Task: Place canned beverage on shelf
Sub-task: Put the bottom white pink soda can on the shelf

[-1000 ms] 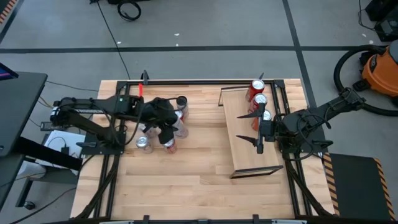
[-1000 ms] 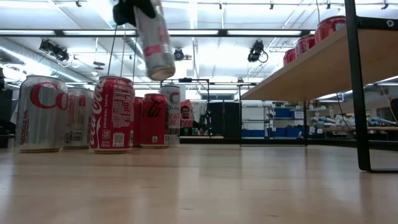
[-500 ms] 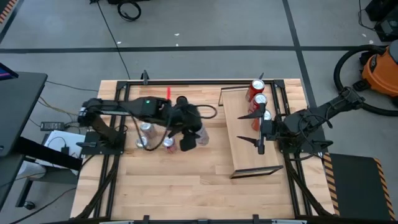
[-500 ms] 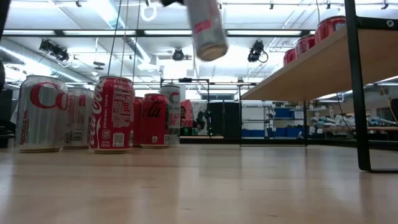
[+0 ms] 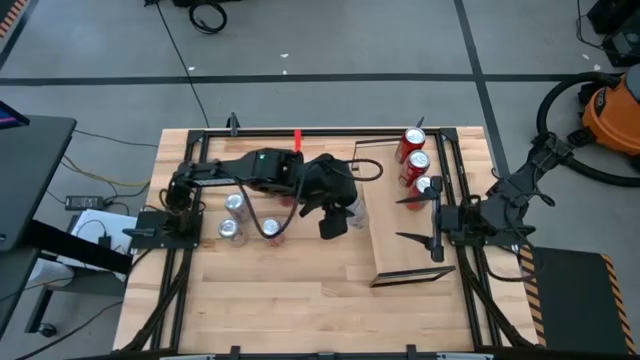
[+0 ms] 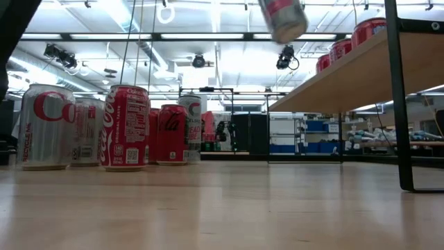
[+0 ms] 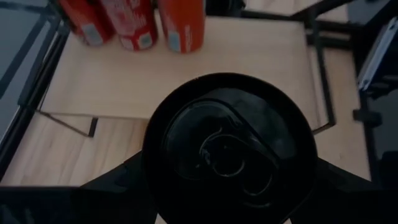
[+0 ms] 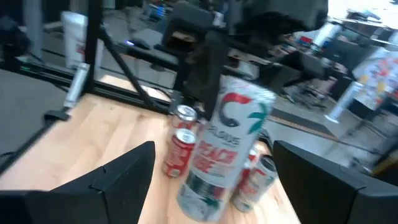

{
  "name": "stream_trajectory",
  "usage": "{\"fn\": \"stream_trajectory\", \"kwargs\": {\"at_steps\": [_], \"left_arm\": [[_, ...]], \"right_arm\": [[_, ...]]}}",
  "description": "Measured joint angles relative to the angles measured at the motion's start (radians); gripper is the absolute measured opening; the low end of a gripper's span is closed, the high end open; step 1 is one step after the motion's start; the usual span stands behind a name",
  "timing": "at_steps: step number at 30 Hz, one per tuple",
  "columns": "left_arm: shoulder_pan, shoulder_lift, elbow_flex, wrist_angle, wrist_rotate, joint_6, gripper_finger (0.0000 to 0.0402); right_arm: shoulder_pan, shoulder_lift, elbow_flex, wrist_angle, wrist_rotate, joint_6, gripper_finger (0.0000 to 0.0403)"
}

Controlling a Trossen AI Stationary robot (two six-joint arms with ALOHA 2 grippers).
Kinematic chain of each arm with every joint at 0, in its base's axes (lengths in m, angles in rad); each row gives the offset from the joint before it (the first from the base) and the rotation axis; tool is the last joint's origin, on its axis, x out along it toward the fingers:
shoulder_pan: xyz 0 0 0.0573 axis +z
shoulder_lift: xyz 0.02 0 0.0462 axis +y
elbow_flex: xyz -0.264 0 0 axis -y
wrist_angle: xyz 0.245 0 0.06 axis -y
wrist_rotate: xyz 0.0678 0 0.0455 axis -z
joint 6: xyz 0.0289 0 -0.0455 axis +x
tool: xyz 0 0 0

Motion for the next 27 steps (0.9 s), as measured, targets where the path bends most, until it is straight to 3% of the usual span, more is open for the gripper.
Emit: {"fn": "stream_trajectory", "kwargs": {"at_steps": [4,19,27], "left_arm": [[0.001,0.009,-0.003,0.005,0.0,-0.004,0.0258],[-0.002,0.072,-0.005,0.201,-0.009,0.086,0.0259],[0.01,0.126,-0.005,0.283,0.043,0.109,0.0259]], "right_arm": [[0.015,-0.001,-0.003,-0.032,0.064,0.002,0.0335],[0.063,-0.043,-0.003,-0.065,0.126,0.018,0.0335],[0.072,-0.057,-0.003,-0.188,0.068,0.226,0.0335]]}}
